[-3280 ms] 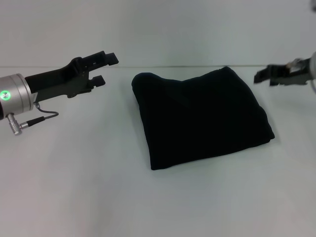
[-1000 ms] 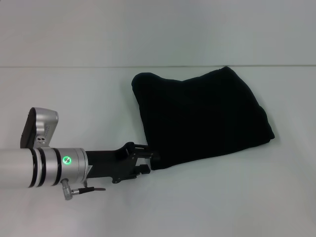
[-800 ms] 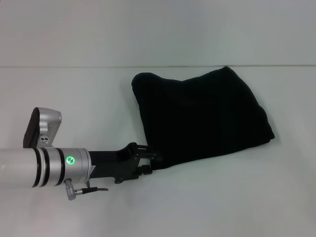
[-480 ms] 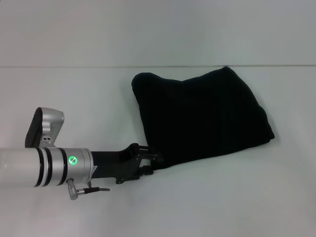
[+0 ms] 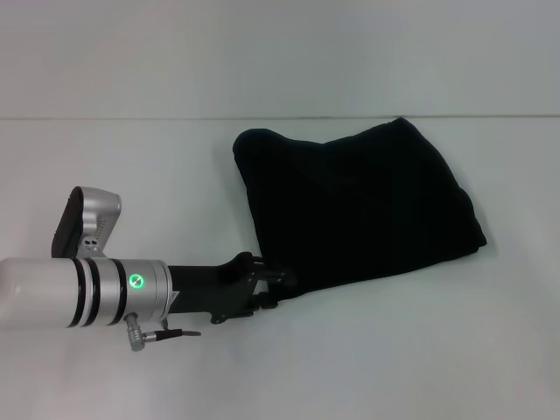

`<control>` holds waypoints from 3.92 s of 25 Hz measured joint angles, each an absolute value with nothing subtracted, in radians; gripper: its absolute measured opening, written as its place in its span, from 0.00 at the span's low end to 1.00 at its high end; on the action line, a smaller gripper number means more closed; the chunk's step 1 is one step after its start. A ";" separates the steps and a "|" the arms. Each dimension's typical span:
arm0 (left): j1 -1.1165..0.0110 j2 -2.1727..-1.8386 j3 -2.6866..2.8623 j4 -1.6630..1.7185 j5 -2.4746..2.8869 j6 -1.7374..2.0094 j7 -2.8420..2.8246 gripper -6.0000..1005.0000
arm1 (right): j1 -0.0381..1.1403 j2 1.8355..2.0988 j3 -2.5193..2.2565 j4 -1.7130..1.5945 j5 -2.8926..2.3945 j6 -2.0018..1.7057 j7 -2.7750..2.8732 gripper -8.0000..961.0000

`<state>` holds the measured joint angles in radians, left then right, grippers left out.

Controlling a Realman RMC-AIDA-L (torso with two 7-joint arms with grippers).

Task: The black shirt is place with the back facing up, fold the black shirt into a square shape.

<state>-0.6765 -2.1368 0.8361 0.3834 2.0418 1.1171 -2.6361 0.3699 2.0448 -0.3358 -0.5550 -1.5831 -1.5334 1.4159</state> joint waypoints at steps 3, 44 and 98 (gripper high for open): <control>-0.682 -2.138 0.836 0.383 2.042 1.115 -2.636 0.51 | 0.369 2.045 -0.336 -0.555 -1.583 -1.534 1.416 0.73; -0.599 -2.089 0.855 0.456 2.046 1.217 -2.655 0.01 | 0.359 2.043 -0.313 -0.543 -1.584 -1.539 1.420 0.73; -0.683 -2.113 0.657 0.653 2.113 1.458 -1.536 0.90 | 0.496 2.083 -0.490 -0.721 -2.072 -1.605 1.335 0.74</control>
<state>-0.6833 -2.1135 0.6572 0.6534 2.1134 1.4576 -1.5361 0.4955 2.0831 -0.4902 -0.7210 -2.0720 -1.6052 1.3350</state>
